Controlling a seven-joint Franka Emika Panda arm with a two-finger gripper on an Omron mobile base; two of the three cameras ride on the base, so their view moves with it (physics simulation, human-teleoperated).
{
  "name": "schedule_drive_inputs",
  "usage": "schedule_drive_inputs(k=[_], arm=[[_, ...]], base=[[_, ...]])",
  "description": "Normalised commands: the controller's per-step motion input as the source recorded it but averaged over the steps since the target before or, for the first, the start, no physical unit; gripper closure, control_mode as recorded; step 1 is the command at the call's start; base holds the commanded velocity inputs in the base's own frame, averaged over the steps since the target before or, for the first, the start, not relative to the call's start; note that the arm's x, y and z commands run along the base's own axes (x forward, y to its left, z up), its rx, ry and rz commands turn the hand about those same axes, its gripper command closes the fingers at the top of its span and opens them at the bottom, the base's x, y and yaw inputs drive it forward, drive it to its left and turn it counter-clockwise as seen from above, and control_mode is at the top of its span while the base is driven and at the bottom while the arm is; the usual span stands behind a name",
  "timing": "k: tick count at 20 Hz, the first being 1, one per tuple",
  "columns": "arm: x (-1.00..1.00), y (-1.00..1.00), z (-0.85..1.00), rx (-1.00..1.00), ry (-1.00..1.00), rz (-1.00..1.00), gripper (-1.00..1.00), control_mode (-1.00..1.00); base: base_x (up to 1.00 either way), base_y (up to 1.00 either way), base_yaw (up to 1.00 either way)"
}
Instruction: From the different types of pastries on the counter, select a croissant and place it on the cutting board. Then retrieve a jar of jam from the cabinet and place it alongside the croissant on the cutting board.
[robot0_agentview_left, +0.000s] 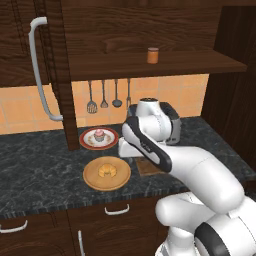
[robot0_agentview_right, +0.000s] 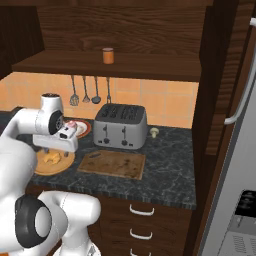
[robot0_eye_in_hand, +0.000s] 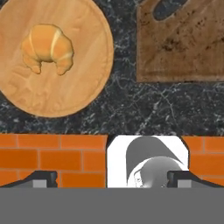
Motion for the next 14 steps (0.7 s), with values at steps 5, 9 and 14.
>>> schedule_drive_inputs(k=[5, 9, 14], arm=[[0.00, 0.00, -0.60, 0.00, -0.01, -0.02, -1.00, -1.00], [0.00, 0.04, -0.06, 0.00, -0.01, -0.01, -1.00, -1.00], [0.00, 0.38, -0.30, 0.00, -0.02, -0.17, -1.00, -1.00]], base=[[0.00, 0.00, 0.00], [0.00, 0.00, 0.00], [0.00, 0.00, 0.00]])
